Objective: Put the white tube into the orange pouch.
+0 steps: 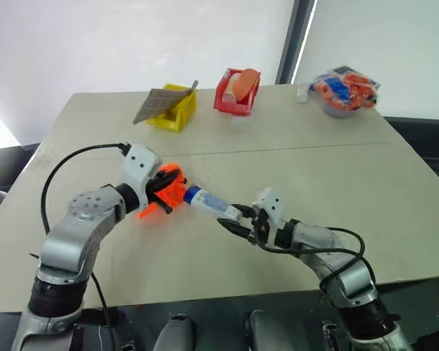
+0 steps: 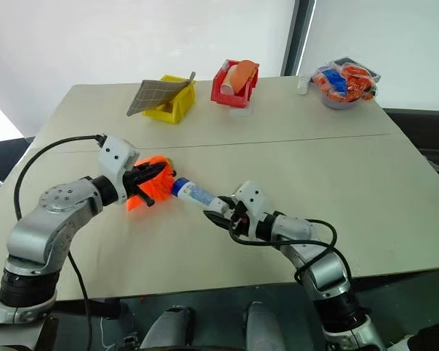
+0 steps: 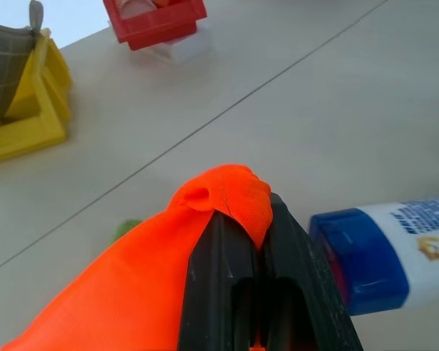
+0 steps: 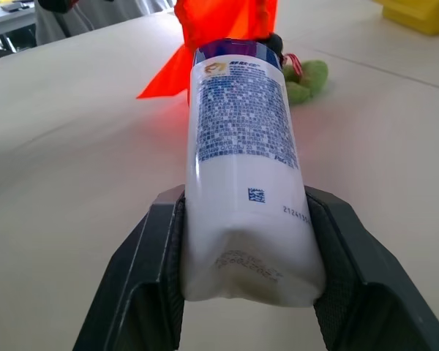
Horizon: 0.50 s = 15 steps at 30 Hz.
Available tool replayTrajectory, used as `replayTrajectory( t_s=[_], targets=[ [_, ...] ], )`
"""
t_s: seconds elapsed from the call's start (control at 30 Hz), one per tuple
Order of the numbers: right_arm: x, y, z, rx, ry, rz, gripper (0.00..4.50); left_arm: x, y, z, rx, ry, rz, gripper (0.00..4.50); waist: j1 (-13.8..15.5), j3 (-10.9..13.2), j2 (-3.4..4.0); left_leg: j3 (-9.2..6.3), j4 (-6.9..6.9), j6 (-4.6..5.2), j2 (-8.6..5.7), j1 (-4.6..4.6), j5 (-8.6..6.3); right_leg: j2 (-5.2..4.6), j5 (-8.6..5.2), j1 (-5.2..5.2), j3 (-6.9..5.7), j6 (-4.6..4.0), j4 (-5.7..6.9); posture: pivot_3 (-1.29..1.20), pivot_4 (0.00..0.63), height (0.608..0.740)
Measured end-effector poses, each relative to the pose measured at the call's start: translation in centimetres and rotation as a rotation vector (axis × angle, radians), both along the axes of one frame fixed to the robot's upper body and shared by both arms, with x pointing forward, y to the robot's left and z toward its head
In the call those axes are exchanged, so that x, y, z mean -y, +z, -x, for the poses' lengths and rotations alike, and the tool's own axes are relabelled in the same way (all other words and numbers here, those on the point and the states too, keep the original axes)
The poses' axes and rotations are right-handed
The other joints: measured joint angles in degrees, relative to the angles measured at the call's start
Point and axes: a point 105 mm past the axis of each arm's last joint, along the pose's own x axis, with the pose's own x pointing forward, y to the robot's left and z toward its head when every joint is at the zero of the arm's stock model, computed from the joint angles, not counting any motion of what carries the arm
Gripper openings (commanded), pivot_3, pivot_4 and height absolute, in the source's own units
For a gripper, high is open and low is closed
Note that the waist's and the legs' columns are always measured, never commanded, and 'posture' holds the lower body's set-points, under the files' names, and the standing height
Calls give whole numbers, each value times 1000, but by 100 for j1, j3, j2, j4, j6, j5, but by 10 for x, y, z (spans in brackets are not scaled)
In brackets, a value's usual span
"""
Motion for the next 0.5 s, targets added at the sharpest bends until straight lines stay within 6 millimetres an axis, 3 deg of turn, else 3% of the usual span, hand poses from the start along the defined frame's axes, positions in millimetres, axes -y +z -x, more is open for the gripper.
replayTrajectory(
  t_s=[0.23,0.5],
  targets=[
    [0,-7,-7,-4,-1,31,1655,-1,-13,15,-66,-51,-26,0,4,0,1,0,0,0,0,-3,0,0,1,-1,0,-3,-2,0,150,740],
    [-24,-1,-7,34,138,83,1655,9,-23,27,-108,-123,-44,0,0,1,1,0,0,0,0,-1,0,0,1,-1,0,-5,-1,0,150,740]
  ],
)
